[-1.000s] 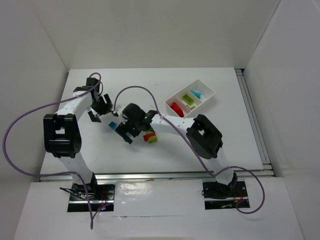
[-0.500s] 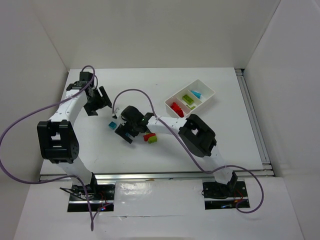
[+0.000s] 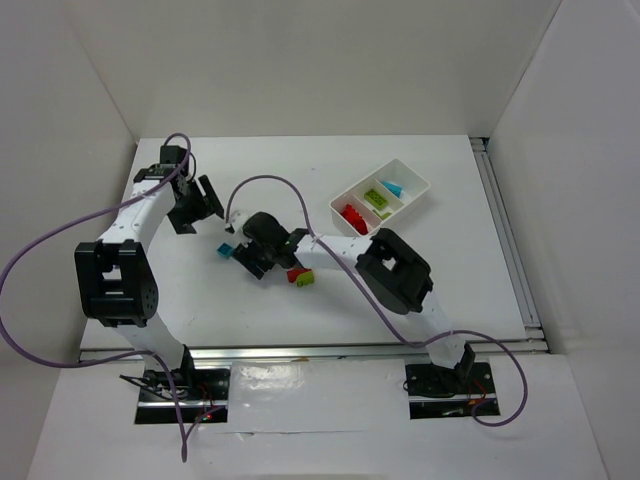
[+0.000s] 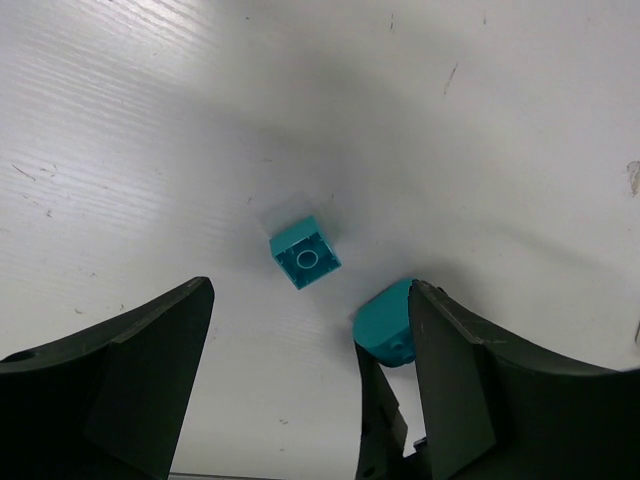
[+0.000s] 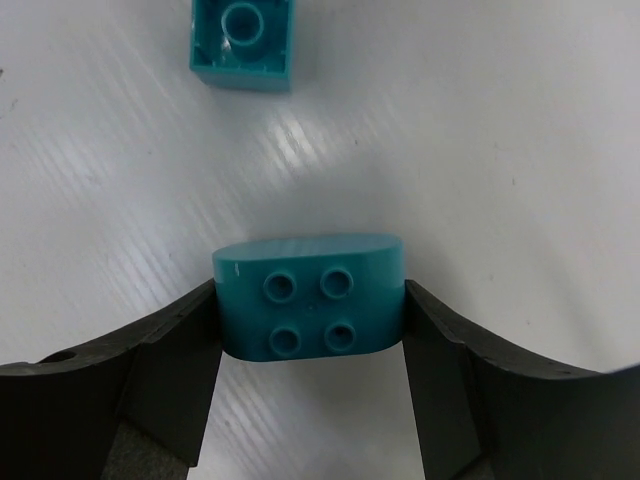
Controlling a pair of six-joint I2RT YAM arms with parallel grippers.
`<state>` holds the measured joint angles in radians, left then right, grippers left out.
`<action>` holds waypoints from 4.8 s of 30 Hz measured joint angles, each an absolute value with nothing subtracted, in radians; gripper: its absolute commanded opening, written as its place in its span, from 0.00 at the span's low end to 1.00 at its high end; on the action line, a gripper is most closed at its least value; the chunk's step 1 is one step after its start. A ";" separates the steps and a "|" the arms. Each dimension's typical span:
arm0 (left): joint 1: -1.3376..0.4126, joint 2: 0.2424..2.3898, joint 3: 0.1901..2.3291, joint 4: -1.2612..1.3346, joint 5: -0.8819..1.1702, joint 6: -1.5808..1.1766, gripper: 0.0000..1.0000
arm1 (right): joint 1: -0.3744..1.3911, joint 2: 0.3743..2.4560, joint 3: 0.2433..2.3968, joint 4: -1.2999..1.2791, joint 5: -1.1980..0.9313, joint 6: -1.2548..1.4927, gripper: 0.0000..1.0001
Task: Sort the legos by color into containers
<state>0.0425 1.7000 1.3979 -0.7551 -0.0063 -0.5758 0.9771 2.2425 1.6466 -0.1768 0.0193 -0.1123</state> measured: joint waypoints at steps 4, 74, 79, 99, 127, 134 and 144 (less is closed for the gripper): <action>0.043 1.700 1.388 -0.756 -0.005 -0.575 0.88 | 0.962 2.168 1.539 -0.129 0.048 -0.076 0.48; 0.071 1.792 1.762 -1.020 -0.159 -0.685 0.90 | 0.984 2.377 1.848 -0.158 -0.022 -0.047 0.93; 0.071 1.792 1.754 -1.021 -0.158 -0.683 0.90 | 0.995 2.452 1.931 -0.129 0.001 -0.049 0.79; 0.076 1.758 1.667 -0.957 -0.101 -0.617 0.90 | 0.953 2.247 1.641 -0.037 0.056 0.075 0.22; -0.267 1.746 1.563 -0.823 0.005 -0.496 0.90 | 0.174 1.934 1.505 -0.329 0.303 0.307 0.37; -0.353 1.789 1.563 -0.831 -0.002 -0.494 0.91 | 0.156 1.966 1.528 -0.328 0.322 0.315 0.70; -0.485 1.790 1.507 -0.837 0.000 -0.470 0.90 | 0.161 1.965 1.530 -0.327 0.361 0.316 0.73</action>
<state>-0.4854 1.7901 1.5074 -0.8368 0.0002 -0.4702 0.1612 1.9648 1.5299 -0.3271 0.3611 0.3164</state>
